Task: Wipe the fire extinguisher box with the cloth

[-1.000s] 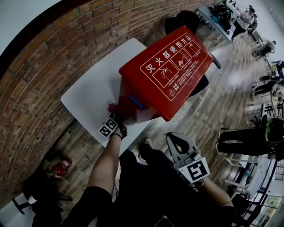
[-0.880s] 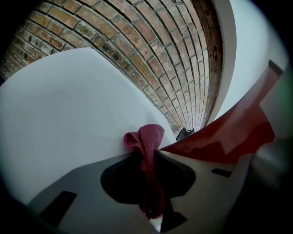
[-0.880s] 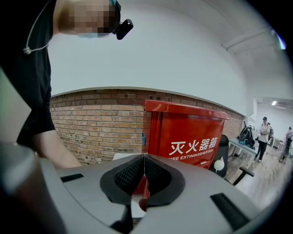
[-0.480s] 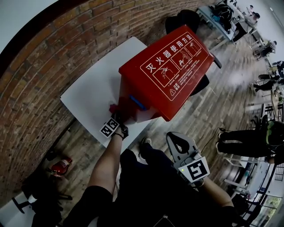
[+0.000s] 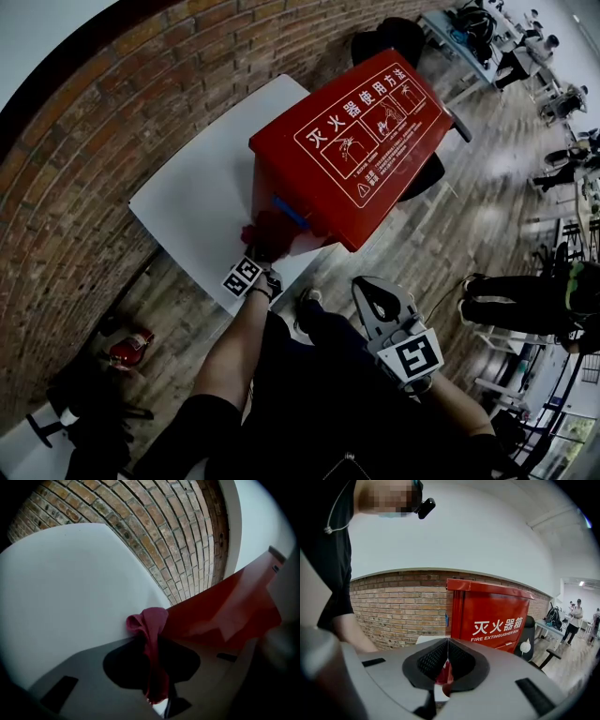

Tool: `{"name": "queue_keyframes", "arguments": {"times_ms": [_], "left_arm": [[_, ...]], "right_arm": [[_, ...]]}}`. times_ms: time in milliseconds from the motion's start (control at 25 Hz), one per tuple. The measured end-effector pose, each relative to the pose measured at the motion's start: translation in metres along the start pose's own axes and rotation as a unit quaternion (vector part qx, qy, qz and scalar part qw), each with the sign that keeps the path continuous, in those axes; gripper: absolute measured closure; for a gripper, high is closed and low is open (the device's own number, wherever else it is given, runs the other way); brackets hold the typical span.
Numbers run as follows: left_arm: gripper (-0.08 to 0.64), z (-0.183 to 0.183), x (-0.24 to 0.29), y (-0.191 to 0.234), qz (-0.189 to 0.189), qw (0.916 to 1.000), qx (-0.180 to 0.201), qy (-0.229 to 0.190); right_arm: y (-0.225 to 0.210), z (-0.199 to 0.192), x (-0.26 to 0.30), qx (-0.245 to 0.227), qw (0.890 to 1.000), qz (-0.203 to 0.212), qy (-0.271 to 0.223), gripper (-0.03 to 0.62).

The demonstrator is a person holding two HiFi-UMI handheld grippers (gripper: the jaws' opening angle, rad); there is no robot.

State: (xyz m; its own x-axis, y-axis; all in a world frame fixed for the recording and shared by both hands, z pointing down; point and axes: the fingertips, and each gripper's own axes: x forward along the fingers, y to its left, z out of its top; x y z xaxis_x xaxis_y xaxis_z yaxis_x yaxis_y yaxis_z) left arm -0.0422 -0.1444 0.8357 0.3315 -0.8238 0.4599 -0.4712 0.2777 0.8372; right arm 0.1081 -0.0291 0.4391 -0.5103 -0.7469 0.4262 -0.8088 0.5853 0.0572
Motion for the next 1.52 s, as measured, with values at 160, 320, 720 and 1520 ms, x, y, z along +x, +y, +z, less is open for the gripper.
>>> {"name": "queue_keyframes", "arguments": {"times_ms": [160, 320, 720, 1520], "left_arm": [[0.436, -0.013, -0.004, 0.0, 0.001, 0.9999, -0.01, 0.002], [0.436, -0.024, -0.006, -0.001, -0.001, 0.9999, -0.013, 0.006], [0.434, -0.043, -0.013, -0.003, -0.006, 0.9994, -0.033, 0.012], [0.434, -0.03, -0.036, -0.046, -0.049, 0.9948, -0.089, -0.013]], "right_arm": [[-0.001, -0.002, -0.001, 0.001, 1.0, 0.001, 0.0, 0.572], [-0.002, -0.005, -0.002, 0.003, 1.0, 0.002, 0.0, 0.572], [-0.001, -0.013, -0.009, 0.01, 1.0, 0.003, 0.005, 0.572], [-0.001, -0.01, -0.01, 0.03, 0.999, 0.015, -0.013, 0.572]]}}
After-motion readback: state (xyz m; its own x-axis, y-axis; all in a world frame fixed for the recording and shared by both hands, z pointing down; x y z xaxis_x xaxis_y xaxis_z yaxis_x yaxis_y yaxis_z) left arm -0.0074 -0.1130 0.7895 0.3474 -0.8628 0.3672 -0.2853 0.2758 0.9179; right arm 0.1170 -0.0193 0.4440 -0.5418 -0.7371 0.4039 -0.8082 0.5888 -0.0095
